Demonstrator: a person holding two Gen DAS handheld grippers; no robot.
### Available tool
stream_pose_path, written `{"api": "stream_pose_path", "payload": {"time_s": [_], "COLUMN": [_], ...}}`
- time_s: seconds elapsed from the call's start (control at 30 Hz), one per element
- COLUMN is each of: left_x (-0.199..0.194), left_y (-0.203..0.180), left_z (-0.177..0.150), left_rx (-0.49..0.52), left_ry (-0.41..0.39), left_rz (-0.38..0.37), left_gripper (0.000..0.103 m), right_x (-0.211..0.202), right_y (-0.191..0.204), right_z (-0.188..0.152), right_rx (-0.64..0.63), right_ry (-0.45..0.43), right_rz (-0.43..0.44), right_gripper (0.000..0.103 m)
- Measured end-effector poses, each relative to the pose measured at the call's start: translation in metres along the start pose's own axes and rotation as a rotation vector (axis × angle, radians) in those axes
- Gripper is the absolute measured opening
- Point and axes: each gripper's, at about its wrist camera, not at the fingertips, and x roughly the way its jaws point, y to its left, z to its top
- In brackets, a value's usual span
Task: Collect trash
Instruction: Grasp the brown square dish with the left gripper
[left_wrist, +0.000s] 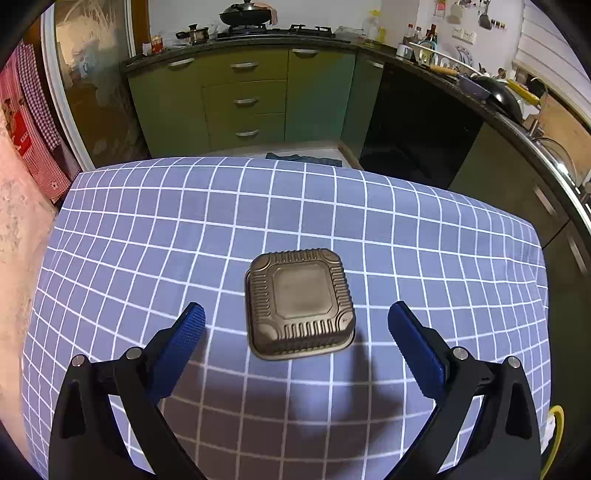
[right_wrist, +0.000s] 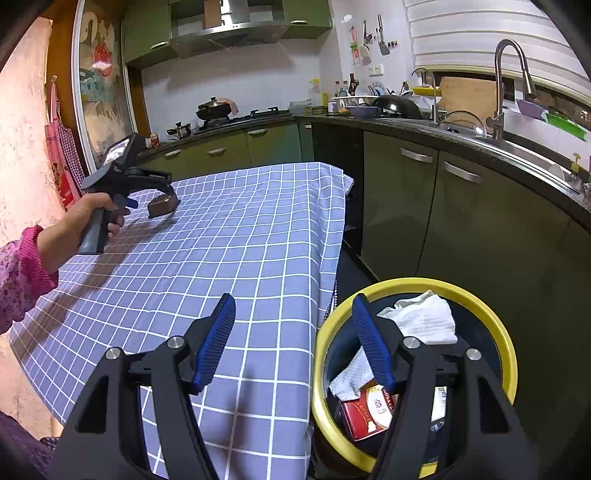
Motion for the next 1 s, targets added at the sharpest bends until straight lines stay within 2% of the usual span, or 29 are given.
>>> {"api": "stream_pose_path", "payload": {"time_s": [0.4, 0.5, 0.53, 0.77, 1.0], "left_x": [0.024, 0.025, 0.025, 0.006, -0.051], "left_y": [0.0, 0.005, 0.007, 0.008, 0.007], "left_z": [0.013, 0.012, 0.011, -0.003, -0.036], "left_rx": [-0.052, -0.054, -0.053, -0.013, 0.08], "left_ry": [0.04, 0.038, 0.039, -0.001, -0.09], "left_rz": [0.049, 0.047, 0.043, 0.024, -0.02], "left_gripper": [0.077, 0.066, 0.059, 0.059, 0.059], "right_x": [-0.003, -0.004, -0.004, -0.009, -0.016], "right_y": [-0.001, 0.0, 0.001, 0.001, 0.009], "right_z": [-0.001, 0.0, 0.0, 0.002, 0.002], "right_rx": [0.013, 0.014, 0.013, 0.008, -0.007], "right_ry": [-0.007, -0.007, -0.007, -0.016, -0.023], "right_rz": [0.011, 0.015, 0.015, 0.023, 0.029], "right_gripper": [0.062, 0.062, 0.062, 0.062, 0.062]}}
